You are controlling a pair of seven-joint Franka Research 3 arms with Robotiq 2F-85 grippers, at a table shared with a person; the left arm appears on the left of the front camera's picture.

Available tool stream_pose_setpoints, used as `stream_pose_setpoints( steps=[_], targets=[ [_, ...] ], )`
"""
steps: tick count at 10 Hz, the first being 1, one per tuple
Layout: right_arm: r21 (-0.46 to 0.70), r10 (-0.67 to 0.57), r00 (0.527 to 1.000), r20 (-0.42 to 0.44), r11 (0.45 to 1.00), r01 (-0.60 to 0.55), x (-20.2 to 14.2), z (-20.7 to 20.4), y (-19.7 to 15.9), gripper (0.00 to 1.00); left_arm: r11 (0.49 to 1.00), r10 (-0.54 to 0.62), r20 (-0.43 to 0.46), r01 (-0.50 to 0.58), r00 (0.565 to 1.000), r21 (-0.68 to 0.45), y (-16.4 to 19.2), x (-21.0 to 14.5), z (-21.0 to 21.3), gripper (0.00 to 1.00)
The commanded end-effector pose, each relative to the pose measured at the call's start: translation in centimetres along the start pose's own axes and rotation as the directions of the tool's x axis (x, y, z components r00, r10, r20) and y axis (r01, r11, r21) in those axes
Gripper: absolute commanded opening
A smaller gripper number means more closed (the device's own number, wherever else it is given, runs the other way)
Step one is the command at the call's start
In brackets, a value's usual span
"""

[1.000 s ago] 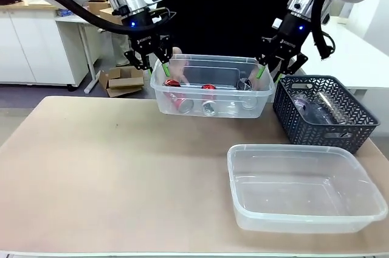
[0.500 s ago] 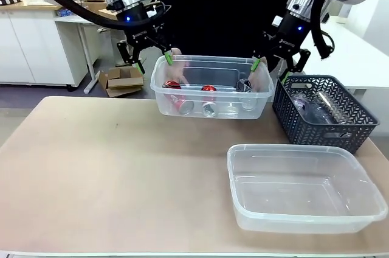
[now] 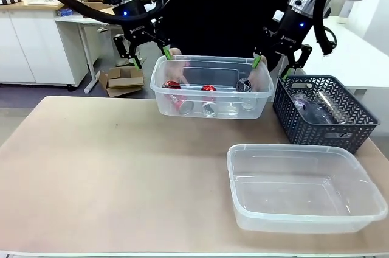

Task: Sort the waste into each basket.
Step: Pick up the Organizing box on the right side of the table and lift it.

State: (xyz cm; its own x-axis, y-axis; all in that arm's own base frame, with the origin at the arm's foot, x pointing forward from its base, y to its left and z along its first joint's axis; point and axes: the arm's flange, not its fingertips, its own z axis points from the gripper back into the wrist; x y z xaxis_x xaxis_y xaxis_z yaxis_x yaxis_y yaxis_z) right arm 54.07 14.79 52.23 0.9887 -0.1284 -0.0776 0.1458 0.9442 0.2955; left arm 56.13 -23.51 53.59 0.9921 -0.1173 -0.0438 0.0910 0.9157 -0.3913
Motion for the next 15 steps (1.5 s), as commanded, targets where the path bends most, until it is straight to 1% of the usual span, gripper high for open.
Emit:
stream_pose_setpoints(
  steps=[1,6,7,8,9,10,11,12,13,14,15],
  targets=[
    [0.013,-0.013,1.0,-0.001,1.0,0.013,0.0,0.1,0.0,1.0,1.0,0.002,0.001,-0.002,1.0,-0.012,0.0,0.2,0.0,1.0],
    [0.0,-0.001,1.0,0.0,1.0,0.001,0.0,0.0,-0.1,1.0,1.0,0.001,-0.003,-0.001,1.0,-0.001,0.1,0.3,-0.2,1.0],
    [-0.014,0.056,0.996,0.071,0.998,-0.056,-4.2,2.7,-0.3,1.0,1.0,-0.029,0.041,0.029,0.999,-0.008,-0.8,-1.5,1.7,1.0],
    [0.003,0.093,0.99,0.108,0.996,-0.093,-8.8,4.8,-0.8,1.0,0.996,-0.08,0.039,0.082,0.996,-0.034,-1.7,-4.6,3.1,1.0],
    [0.014,0.146,0.981,0.128,0.989,-0.149,-14.1,6.6,-1.5,1.0,0.995,-0.1,0.063,0.1,0.993,0.008,-2.4,-8.6,4.6,1.0],
    [0.016,0.161,0.975,0.156,0.986,-0.165,-19.5,8.1,-2.7,1.0,0.991,-0.121,0.1,0.115,0.988,0.066,-3.3,-13.4,6.1,1.0],
    [-0.026,0.147,0.976,0.163,0.989,-0.145,-24.5,8.5,-4.3,1.0,0.981,-0.185,0.123,0.177,0.975,0.077,-4.7,-18.5,6.6,1.0],
    [-0.065,0.157,0.979,0.127,0.987,-0.15,-27.6,8.0,-6.2,1.0,0.968,-0.24,0.096,0.231,0.966,0.093,-5.7,-21.5,5.1,1.0],
    [-0.087,0.165,0.981,0.102,0.984,-0.156,-29.9,7.2,-8.5,1.0,0.954,-0.287,0.029,0.283,0.957,0.096,-6.2,-23.2,2.7,1.0],
    [-0.125,0.123,0.982,0.14,0.986,-0.106,-31.6,6.1,-11.1,1.0,0.935,-0.345,-0.074,0.349,0.936,0.061,-6.2,-24.3,0.5,1.0],
    [-0.093,0.073,0.981,0.177,0.994,-0.057,-31.9,5.2,-13.3,1.0,0.941,-0.317,-0.155,0.33,0.936,0.069,-5.8,-23.8,-1.1,1.0]
  ],
)
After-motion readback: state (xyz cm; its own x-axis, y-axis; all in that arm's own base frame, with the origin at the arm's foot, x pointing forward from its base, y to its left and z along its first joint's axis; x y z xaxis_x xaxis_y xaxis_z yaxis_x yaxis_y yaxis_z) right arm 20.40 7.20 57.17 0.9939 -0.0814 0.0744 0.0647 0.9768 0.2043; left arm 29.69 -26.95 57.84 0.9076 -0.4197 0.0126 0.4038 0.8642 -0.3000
